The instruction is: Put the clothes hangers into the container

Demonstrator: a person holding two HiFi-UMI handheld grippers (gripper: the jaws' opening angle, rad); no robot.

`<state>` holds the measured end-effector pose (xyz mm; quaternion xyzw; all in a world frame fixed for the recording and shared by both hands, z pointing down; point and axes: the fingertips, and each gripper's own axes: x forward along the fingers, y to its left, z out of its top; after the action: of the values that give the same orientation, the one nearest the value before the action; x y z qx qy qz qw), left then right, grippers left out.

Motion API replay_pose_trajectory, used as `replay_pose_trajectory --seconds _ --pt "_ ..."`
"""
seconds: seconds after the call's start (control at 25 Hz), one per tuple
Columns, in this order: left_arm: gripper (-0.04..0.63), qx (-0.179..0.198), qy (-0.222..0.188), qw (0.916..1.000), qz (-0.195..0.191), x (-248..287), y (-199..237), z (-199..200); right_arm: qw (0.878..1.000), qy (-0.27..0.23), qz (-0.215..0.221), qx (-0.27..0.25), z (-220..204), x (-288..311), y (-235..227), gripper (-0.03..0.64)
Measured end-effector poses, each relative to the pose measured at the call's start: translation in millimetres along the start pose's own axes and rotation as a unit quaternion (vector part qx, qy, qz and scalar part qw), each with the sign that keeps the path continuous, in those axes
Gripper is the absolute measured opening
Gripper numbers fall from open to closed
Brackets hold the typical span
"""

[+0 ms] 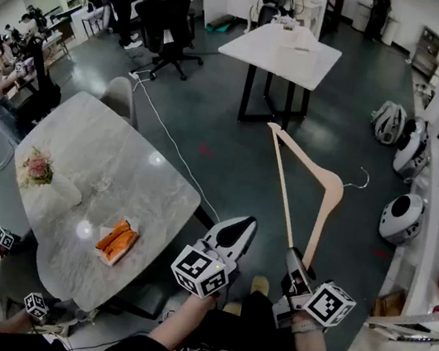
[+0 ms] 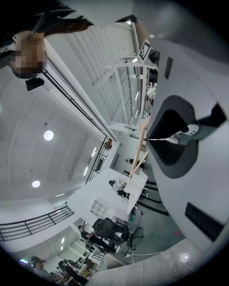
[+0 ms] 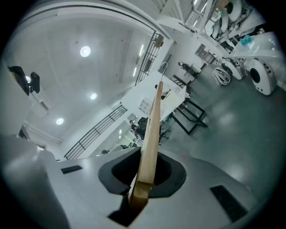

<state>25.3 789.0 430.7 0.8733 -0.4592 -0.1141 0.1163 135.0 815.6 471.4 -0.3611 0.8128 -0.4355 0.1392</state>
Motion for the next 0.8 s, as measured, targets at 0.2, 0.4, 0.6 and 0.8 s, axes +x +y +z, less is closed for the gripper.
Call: replay_pose_trajectory --seconds 0.2,0.4,0.6,0.8 --pt "0.015 0.007 0.007 0.9999 0.004 11.3 3.9 -8.6 1.0 0.005 -0.006 -0.005 0.3 6.0 -15.0 0.055" --pt "0.015 0.01 0.026 0.9996 0.008 28.3 14.9 -21.6 1.0 0.005 -0.017 0.004 10.7 18.0 -34.7 0.055" --pt "0.015 0.013 0.031 0.9994 0.008 58.1 27.3 -24.2 1.0 0.006 -0.01 0.006 28.5 38.0 -49.9 0.055" --pt "0.015 0.021 0.045 0.9988 0.005 103.3 38.4 -26.9 1.0 -0.001 -0.008 0.017 60.1 65.3 -70.2 0.055"
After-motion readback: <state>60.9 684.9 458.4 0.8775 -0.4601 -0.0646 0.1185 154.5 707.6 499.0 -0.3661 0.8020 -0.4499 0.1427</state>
